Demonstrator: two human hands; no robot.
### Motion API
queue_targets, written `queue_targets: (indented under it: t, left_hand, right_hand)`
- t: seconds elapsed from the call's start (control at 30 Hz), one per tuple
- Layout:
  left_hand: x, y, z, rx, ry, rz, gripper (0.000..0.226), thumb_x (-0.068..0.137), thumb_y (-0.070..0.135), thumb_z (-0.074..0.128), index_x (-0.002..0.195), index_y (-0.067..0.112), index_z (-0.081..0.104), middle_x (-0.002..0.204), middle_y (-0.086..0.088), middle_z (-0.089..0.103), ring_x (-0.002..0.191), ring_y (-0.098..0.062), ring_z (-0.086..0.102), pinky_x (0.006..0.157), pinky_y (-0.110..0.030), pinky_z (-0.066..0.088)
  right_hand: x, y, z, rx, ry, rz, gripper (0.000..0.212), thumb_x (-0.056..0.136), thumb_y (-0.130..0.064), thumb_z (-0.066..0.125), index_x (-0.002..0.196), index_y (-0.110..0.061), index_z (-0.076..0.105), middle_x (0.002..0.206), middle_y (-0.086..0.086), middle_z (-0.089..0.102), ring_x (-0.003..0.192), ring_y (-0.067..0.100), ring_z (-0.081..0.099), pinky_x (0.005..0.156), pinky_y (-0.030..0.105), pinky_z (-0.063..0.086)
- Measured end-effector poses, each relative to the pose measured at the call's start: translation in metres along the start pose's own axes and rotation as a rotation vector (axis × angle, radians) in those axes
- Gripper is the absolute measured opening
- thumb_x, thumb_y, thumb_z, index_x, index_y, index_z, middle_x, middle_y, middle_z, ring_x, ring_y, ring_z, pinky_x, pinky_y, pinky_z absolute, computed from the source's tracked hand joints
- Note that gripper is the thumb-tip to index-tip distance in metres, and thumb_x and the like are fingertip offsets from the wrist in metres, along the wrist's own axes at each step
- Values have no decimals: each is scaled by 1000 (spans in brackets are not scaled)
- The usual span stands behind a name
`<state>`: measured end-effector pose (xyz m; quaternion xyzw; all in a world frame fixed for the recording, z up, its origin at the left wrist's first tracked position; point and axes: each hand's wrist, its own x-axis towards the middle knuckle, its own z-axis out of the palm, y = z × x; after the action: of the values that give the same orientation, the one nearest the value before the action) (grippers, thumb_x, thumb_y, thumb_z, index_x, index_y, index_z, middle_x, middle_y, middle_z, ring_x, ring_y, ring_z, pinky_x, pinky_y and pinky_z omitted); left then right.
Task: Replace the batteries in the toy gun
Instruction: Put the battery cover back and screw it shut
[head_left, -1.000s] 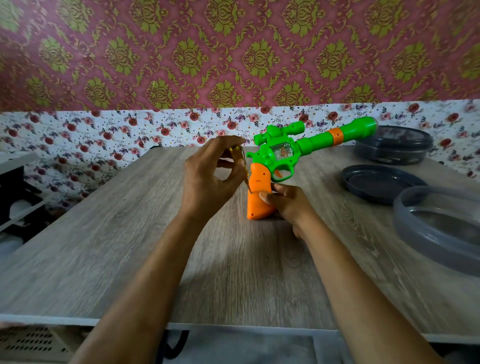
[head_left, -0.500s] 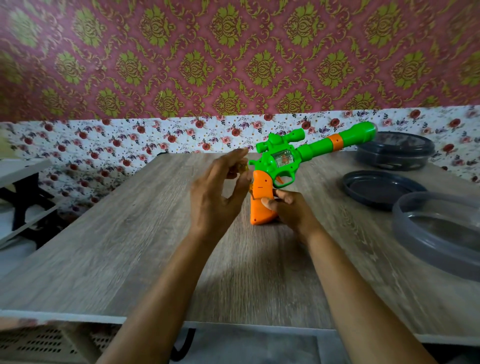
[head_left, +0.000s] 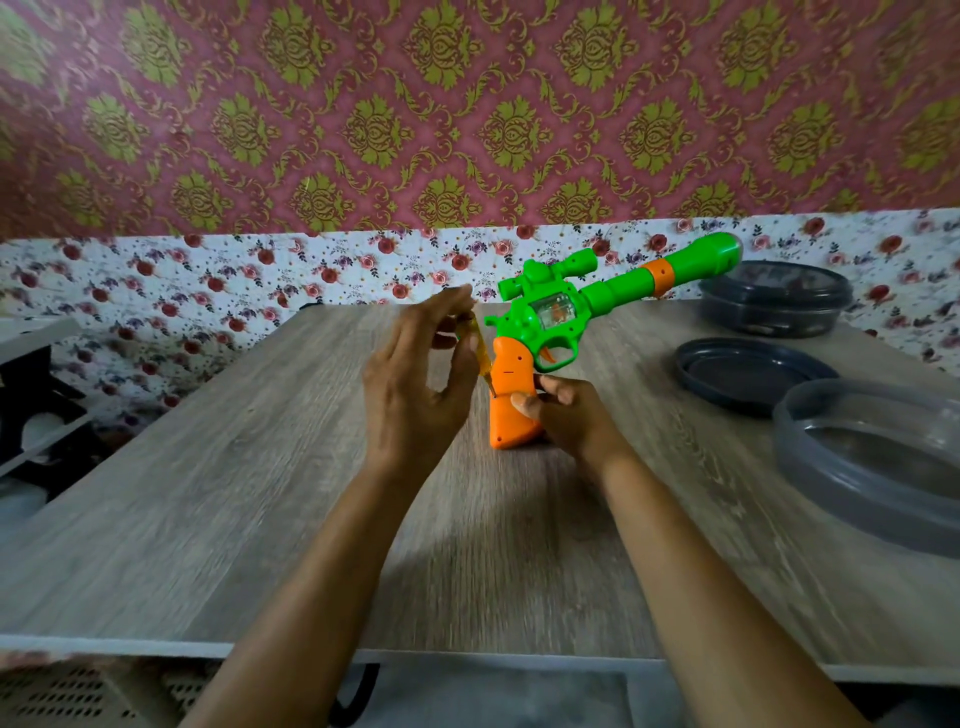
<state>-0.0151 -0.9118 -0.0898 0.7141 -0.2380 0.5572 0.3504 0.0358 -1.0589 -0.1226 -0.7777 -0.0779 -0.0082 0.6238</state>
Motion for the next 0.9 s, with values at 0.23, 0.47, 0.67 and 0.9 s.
queue_targets:
  t: [0.23,0.47,0.67,0.9]
  left_hand:
    - [0,0,0,7,-14,33,12,84,8,68,92,0,71,100,-11,60,88,-8,60,72,-22,53]
    - [0,0,-1,-23,9,-7,23,87,0,61,110,2,66,106,-3,67,99,-13,65,84,-29,55]
    - [-1,-3,1,-68,-23,0,19,85,3,65,103,3,70,113,-6,59,107,-20,62,80,-42,56]
    - [-1,-3,2,-87,20,-74,28,89,1,59,116,1,62,108,-4,64,97,-6,64,79,-30,58]
  right_hand:
    - [1,2,-1,-30,-1,-11,30,87,-11,59,117,-8,62,115,18,64,108,31,60,96,51,47]
    - [3,4,1,-18,-8,-2,33,86,-14,60,119,-9,61,116,16,64,108,29,60,97,49,47]
    - [3,4,0,-2,-12,-2,31,87,-12,59,118,-9,61,117,17,63,109,30,60,97,50,47]
    - [3,3,1,24,-4,21,37,87,-12,60,124,-6,57,119,18,62,110,30,59,97,49,47]
